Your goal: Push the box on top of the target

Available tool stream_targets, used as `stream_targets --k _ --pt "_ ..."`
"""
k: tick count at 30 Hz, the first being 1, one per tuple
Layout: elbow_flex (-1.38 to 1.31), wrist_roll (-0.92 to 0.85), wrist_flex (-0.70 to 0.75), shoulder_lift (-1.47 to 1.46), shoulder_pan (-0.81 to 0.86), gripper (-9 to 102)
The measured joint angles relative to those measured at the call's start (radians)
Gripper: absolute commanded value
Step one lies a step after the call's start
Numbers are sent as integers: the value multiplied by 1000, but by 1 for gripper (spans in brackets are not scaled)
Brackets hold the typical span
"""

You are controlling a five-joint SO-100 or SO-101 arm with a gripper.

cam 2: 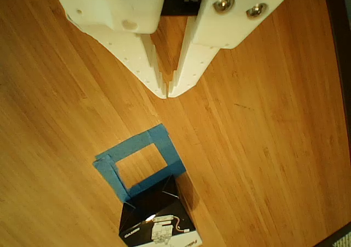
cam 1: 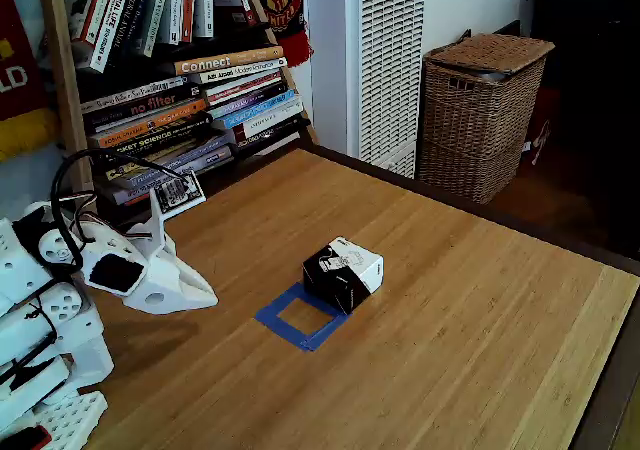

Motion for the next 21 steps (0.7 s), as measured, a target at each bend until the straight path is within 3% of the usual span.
stream_targets --k 8,21 --pt "-114 46 -35 -37 21 0" --pt "-640 126 -158 -701 -35 0"
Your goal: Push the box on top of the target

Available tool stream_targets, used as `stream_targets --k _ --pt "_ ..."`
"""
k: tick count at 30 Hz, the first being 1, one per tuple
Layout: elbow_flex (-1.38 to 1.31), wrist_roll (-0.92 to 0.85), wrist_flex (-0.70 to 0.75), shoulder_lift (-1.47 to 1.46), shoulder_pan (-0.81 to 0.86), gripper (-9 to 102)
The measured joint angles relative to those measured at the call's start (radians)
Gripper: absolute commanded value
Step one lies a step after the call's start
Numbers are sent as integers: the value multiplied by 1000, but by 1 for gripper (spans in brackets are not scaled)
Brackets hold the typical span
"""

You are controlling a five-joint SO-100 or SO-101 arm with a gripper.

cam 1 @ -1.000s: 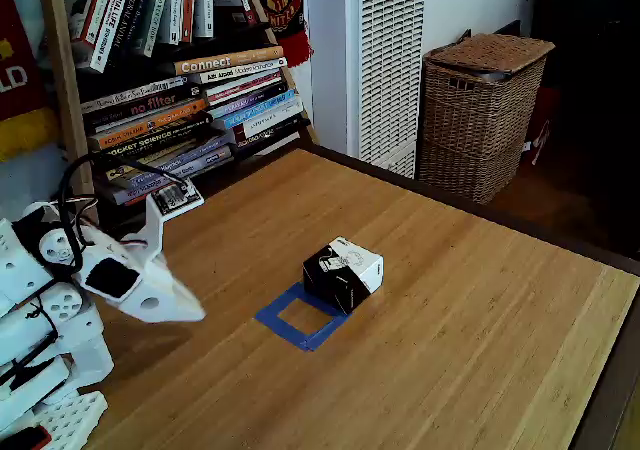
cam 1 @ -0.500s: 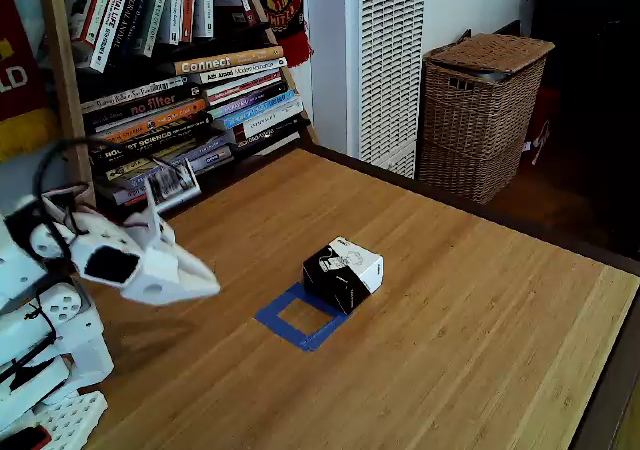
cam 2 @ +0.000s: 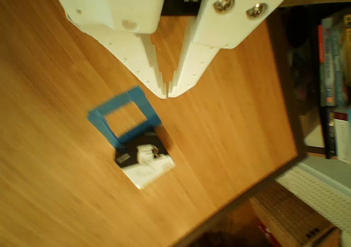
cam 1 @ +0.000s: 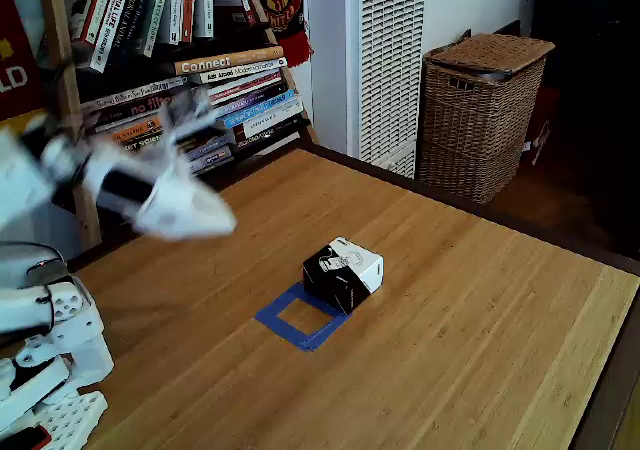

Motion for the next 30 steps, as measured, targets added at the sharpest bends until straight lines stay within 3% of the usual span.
stream_targets --k 14,21,30 --pt "-500 58 -308 -770 -23 0" --pt "-525 -29 -471 -968 6 0" --pt "-545 -121 -515 -1080 26 0"
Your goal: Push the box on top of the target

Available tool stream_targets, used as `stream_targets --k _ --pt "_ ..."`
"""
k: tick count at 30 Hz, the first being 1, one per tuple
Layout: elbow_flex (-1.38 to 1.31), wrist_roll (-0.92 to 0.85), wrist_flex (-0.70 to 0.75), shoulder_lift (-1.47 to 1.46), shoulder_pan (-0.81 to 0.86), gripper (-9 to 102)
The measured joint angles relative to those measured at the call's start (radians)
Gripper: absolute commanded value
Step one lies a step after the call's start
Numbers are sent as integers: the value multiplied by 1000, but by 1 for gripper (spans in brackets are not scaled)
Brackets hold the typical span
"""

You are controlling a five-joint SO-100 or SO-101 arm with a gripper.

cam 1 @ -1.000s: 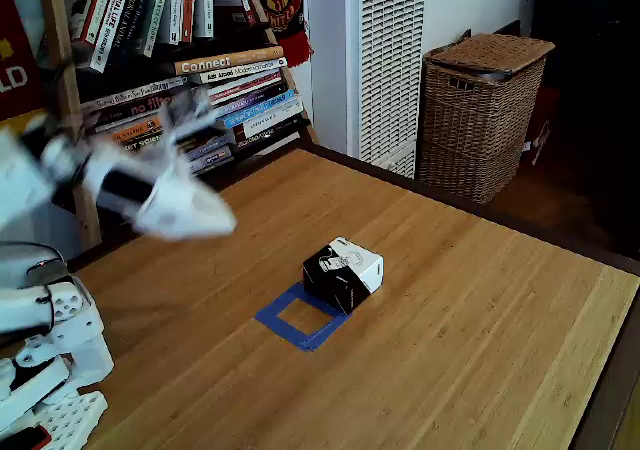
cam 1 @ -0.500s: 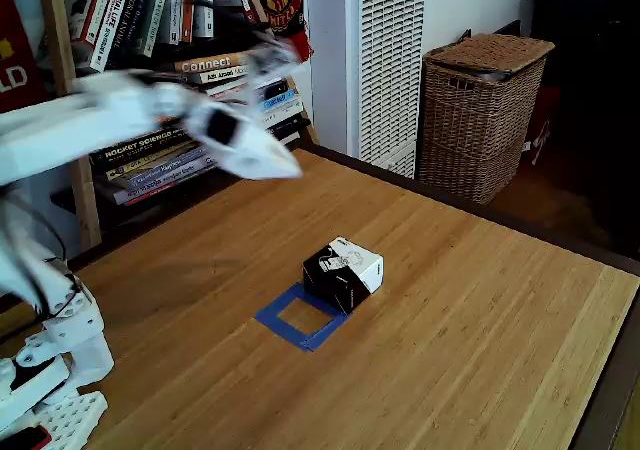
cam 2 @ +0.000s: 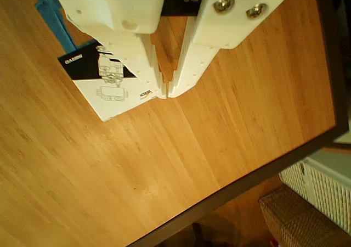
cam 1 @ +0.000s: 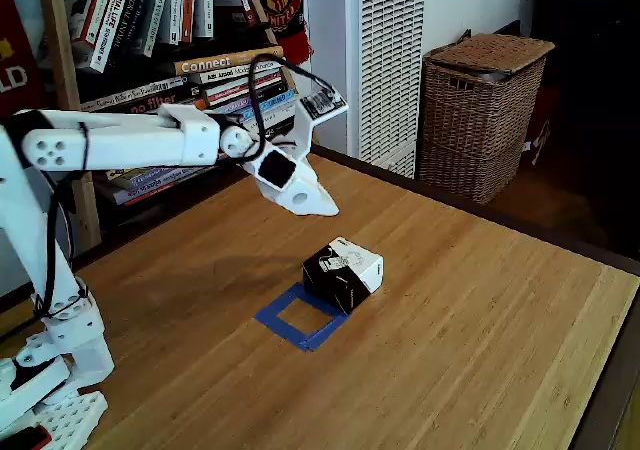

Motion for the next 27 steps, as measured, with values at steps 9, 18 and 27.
stream_targets --k 9,18,27 --pt "-178 -20 41 -118 18 0" --pt "-213 -120 -32 -179 37 0" --pt "-232 -230 -130 -284 64 0"
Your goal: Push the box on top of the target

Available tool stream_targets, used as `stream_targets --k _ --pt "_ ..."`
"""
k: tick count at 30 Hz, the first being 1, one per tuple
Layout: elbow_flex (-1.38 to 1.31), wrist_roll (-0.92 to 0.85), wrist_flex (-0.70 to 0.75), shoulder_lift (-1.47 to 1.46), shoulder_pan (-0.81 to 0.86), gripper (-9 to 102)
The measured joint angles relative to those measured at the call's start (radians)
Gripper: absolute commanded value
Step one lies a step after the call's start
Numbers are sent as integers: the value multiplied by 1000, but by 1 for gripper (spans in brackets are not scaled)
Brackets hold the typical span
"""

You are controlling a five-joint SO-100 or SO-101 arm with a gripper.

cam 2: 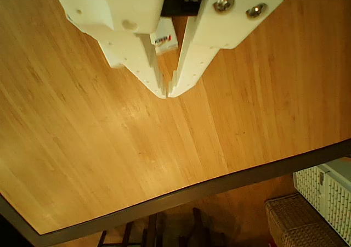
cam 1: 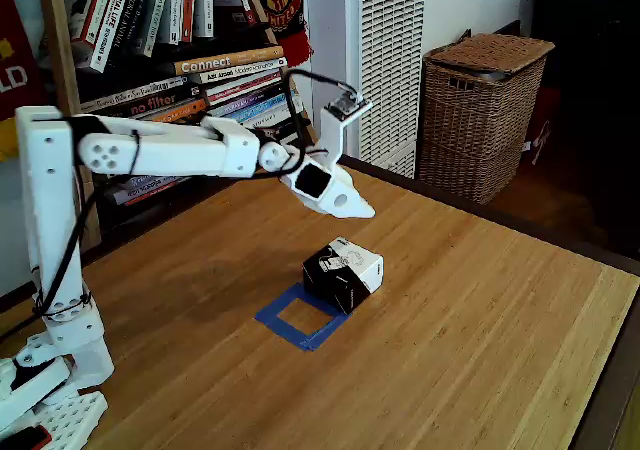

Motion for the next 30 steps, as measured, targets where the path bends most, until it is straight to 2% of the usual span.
stream_targets --k 15,30 --pt "-21 -170 -35 -109 28 0" --pt "-9 -215 -58 -123 28 0"
